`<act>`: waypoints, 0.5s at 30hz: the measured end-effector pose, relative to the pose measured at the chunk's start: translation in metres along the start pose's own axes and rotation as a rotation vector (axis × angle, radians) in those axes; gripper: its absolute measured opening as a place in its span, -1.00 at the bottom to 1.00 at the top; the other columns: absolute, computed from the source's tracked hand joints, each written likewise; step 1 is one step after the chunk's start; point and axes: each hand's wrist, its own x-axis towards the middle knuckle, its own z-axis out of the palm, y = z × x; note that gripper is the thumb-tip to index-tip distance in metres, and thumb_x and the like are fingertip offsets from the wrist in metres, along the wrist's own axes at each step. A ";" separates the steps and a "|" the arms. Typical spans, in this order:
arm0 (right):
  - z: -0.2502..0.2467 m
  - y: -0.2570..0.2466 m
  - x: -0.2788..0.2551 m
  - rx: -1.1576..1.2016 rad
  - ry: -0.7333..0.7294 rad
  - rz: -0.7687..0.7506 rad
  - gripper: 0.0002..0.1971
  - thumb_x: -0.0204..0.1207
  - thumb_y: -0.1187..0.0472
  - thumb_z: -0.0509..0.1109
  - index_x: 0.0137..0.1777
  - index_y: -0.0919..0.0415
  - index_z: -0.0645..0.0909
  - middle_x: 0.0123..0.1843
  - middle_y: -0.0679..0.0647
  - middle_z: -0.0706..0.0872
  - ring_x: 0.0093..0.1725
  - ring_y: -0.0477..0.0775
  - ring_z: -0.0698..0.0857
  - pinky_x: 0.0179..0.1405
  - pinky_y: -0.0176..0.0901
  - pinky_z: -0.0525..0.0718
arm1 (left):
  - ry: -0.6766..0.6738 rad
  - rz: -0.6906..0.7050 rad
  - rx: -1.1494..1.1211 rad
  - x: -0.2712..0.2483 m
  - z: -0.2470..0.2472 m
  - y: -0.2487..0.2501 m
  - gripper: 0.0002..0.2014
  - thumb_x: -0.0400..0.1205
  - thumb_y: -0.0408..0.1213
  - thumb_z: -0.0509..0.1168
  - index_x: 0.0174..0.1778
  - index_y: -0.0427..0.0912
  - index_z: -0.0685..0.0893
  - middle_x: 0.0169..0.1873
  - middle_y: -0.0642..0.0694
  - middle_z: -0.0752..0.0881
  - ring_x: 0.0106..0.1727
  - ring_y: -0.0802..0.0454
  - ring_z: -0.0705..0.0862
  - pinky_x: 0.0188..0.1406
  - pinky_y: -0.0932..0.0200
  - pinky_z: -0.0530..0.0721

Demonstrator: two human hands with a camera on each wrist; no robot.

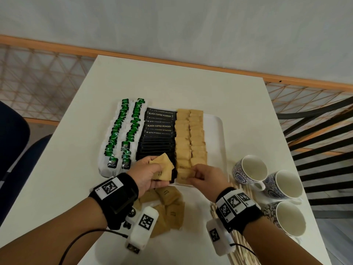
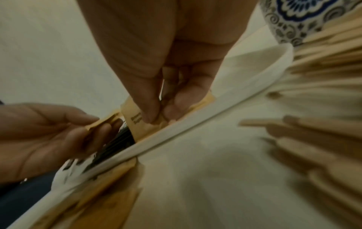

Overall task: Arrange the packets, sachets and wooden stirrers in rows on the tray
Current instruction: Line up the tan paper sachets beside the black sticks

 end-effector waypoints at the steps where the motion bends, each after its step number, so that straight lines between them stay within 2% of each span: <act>1: 0.000 -0.001 0.001 -0.081 0.003 -0.016 -0.91 0.49 0.08 0.43 -0.04 0.00 0.64 -0.33 -0.14 0.59 -0.28 -0.09 0.57 -0.25 -0.23 0.58 | -0.003 -0.010 0.005 0.000 0.000 0.000 -0.69 0.66 -0.52 0.22 0.31 -0.24 0.51 0.16 -0.33 0.59 -0.04 -0.20 0.67 -0.41 0.02 0.80; 4: -0.001 -0.005 0.009 -0.212 0.048 -0.020 -0.76 0.55 0.05 0.35 0.20 -0.03 0.57 -0.24 -0.20 0.57 -0.23 -0.11 0.55 -0.41 -0.39 0.41 | -0.017 -0.029 0.021 0.001 0.001 0.000 -0.68 0.67 -0.52 0.19 0.34 -0.26 0.50 0.24 -0.36 0.55 -0.01 -0.22 0.66 -0.40 0.03 0.80; 6: -0.002 -0.006 0.014 -0.218 0.069 -0.025 -0.71 0.56 0.05 0.33 0.26 -0.06 0.50 -0.24 -0.21 0.58 -0.27 -0.16 0.55 -0.44 -0.45 0.35 | -0.023 -0.034 0.026 0.002 0.002 0.000 -0.66 0.67 -0.53 0.17 0.36 -0.27 0.48 0.25 -0.35 0.54 0.03 -0.22 0.65 -0.39 0.04 0.80; 8: -0.002 -0.006 0.019 -0.193 0.094 -0.042 -0.70 0.55 0.09 0.35 0.27 -0.06 0.49 -0.27 -0.20 0.57 -0.31 -0.22 0.53 -0.44 -0.45 0.34 | -0.023 -0.037 0.024 0.003 0.003 0.000 -0.66 0.67 -0.54 0.16 0.36 -0.27 0.48 0.23 -0.34 0.54 0.04 -0.23 0.64 -0.39 0.03 0.80; 10: -0.002 -0.006 0.022 -0.190 0.113 -0.058 -0.70 0.55 0.09 0.34 0.27 -0.06 0.51 -0.19 -0.15 0.63 -0.24 -0.15 0.59 -0.36 -0.39 0.42 | -0.021 -0.037 0.021 0.004 0.004 0.000 -0.66 0.67 -0.55 0.16 0.35 -0.26 0.49 0.18 -0.32 0.56 0.03 -0.22 0.64 -0.38 0.02 0.81; 13: -0.003 -0.005 0.020 -0.214 0.115 -0.061 -0.75 0.60 -0.01 0.29 0.24 -0.06 0.56 -0.05 -0.08 0.72 -0.08 -0.02 0.67 -0.21 -0.25 0.52 | -0.018 -0.037 0.017 0.006 0.003 0.001 -0.67 0.67 -0.55 0.15 0.33 -0.26 0.50 0.12 -0.28 0.57 0.01 -0.21 0.65 -0.34 0.00 0.81; 15: -0.003 -0.003 0.018 -0.186 0.109 -0.076 -0.77 0.61 -0.09 0.26 0.13 -0.04 0.62 -0.11 -0.11 0.71 -0.13 -0.04 0.66 -0.23 -0.24 0.54 | -0.020 -0.041 0.015 0.006 0.002 0.000 -0.68 0.67 -0.55 0.15 0.33 -0.26 0.50 0.10 -0.28 0.57 0.01 -0.21 0.65 -0.33 0.00 0.81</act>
